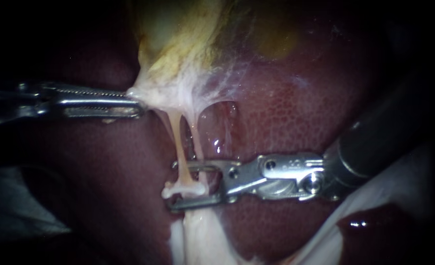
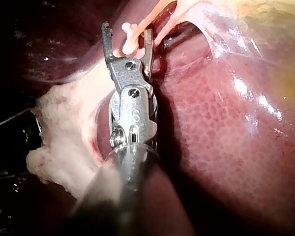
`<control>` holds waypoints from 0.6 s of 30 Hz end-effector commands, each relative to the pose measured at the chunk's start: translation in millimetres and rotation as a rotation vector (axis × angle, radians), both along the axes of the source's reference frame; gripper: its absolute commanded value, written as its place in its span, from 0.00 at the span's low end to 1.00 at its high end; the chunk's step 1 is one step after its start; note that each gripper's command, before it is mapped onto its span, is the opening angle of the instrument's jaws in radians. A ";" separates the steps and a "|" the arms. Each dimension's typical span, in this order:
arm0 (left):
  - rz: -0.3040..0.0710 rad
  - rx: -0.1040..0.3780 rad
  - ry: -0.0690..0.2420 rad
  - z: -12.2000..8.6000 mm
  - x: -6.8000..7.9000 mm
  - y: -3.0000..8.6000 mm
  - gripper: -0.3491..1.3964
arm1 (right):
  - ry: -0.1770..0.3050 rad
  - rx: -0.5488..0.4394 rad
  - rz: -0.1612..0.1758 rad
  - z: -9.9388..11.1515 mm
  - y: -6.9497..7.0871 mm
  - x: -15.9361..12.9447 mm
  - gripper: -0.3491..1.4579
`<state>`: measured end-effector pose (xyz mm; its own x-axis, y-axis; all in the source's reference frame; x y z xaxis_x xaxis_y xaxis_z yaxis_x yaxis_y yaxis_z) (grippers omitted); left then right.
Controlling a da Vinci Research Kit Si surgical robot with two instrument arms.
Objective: Going back first clip left tube
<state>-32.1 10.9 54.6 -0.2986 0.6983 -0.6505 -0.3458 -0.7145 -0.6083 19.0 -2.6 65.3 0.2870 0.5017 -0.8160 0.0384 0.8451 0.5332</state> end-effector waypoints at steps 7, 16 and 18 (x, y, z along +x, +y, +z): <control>0.000 -0.001 0.000 0.1 0.0 -0.1 0.00 | -0.038 -0.113 -0.074 -2.7 1.0 -4.9 0.47; 0.000 -0.001 0.000 0.1 0.0 -0.1 0.00 | -0.103 -0.182 -0.098 -6.3 4.6 -11.9 0.47; 0.000 -0.001 0.000 0.1 0.0 -0.1 0.00 | -0.112 -0.189 -0.102 -6.7 5.0 -12.9 0.47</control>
